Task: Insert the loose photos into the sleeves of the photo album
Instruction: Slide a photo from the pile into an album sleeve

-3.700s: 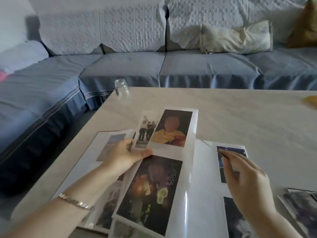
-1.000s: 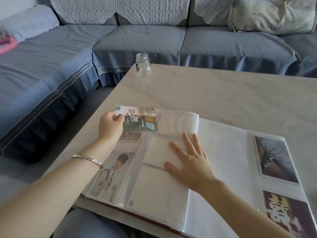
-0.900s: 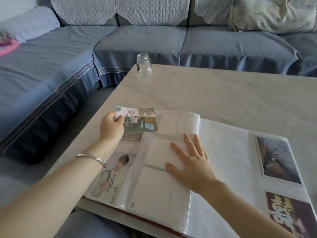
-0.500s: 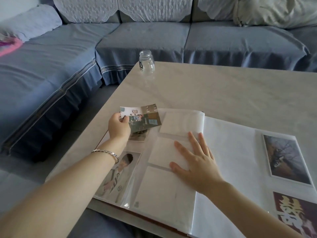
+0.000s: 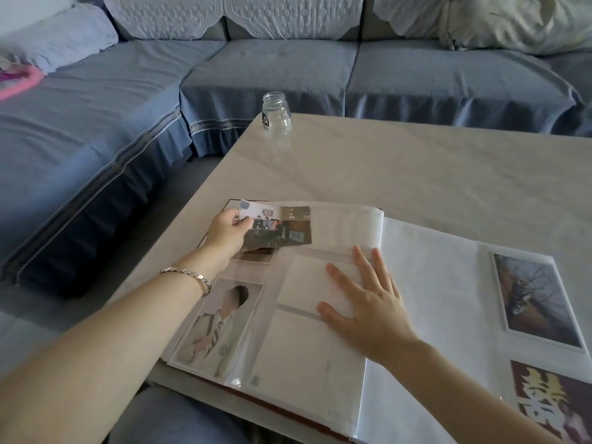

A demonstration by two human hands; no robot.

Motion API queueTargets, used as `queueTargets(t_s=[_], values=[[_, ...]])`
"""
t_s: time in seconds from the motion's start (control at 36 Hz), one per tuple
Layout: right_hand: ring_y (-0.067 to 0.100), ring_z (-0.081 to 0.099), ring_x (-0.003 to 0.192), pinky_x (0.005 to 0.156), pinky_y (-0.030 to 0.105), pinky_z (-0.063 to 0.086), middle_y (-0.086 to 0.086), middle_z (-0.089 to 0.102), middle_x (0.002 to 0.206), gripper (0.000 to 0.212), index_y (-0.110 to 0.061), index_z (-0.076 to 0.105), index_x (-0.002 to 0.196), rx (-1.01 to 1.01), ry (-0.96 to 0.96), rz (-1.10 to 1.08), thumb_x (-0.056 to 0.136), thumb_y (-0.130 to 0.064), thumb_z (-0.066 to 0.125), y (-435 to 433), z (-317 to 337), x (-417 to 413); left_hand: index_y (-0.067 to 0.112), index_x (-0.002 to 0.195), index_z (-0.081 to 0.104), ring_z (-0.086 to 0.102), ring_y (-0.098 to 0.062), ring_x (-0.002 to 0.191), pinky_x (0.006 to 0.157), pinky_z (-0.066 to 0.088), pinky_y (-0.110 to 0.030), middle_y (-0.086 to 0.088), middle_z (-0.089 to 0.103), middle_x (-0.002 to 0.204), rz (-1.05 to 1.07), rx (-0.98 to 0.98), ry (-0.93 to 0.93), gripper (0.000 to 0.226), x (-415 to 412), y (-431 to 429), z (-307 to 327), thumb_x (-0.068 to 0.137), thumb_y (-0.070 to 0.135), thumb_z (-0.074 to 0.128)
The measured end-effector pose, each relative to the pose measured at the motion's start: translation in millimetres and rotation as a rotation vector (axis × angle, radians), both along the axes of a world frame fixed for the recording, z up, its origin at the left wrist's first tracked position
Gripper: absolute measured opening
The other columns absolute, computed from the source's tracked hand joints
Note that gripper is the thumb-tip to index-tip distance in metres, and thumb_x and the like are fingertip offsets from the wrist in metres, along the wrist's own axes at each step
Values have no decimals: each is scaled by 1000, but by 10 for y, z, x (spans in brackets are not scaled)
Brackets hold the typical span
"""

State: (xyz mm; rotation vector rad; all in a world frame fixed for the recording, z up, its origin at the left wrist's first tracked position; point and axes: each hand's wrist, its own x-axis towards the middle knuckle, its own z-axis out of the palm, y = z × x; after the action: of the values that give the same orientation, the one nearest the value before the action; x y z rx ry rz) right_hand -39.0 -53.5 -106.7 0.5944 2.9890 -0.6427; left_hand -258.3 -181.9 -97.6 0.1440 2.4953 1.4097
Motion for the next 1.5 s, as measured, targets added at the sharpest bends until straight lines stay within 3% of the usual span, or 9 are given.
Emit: queueTargets(t_s=[0.22,0.31,0.36,0.44,0.53,0.58,0.75,0.92,1.5], values=[[19,-28,139,108,24,-13,-6,-17,156,94,-46,16,145,-15,2,7,58,-78,2,-7,24,-1,10,119,59,56,-31,111,97,46,-46,-14,60,118,-275,-146,-143,26,-85,236,166,98,19,46],[18,-28,139,109,25,-13,-6,-15,156,93,-46,18,144,-25,15,3,58,-78,4,-8,14,0,10,111,56,59,-22,90,68,58,-31,-10,58,104,-324,-101,-164,21,29,459,221,100,14,39],[18,-27,140,109,26,-13,-5,-12,157,93,-45,19,144,-31,24,-1,59,-78,5,-8,7,2,10,103,52,54,-16,75,46,52,-18,-9,53,93,-336,-89,-174,19,134,589,253,102,14,34],[19,-27,140,109,26,-13,-4,-14,157,93,-46,18,144,-21,24,-6,58,-78,3,-6,-1,1,18,81,45,39,-9,63,37,37,-6,-3,42,77,-367,-114,-169,26,246,700,257,103,21,32],[14,-31,137,108,26,-14,-4,-15,157,92,-47,18,144,-23,42,-15,59,-78,3,-6,-17,3,23,98,50,43,-5,76,60,39,-8,5,47,86,-419,-115,-155,13,289,711,224,101,27,39],[9,-35,131,108,24,-14,-4,-18,156,92,-46,19,144,-38,59,-19,59,-78,5,-5,-25,9,13,124,51,50,-12,98,75,39,-16,3,54,107,-449,-130,-146,31,284,691,214,96,25,51],[8,-37,128,106,24,-13,-12,-36,140,91,-47,20,143,-87,96,-44,58,-79,7,-9,-25,33,6,92,60,58,-23,86,83,54,-38,-6,59,94,-196,-105,-187,26,229,664,261,74,5,78],[7,-36,128,106,22,-14,3,-26,153,91,-48,19,143,-100,88,-54,59,-79,6,-15,-5,40,9,102,62,57,-15,61,48,44,-21,-3,62,87,-34,-23,-215,42,258,670,316,66,7,84],[7,-33,129,111,24,-10,5,-23,154,86,-52,15,142,-123,148,-50,60,-79,7,5,-66,49,11,79,65,51,-13,53,54,46,-23,-2,62,70,-201,-125,55,14,371,668,673,76,13,78]])
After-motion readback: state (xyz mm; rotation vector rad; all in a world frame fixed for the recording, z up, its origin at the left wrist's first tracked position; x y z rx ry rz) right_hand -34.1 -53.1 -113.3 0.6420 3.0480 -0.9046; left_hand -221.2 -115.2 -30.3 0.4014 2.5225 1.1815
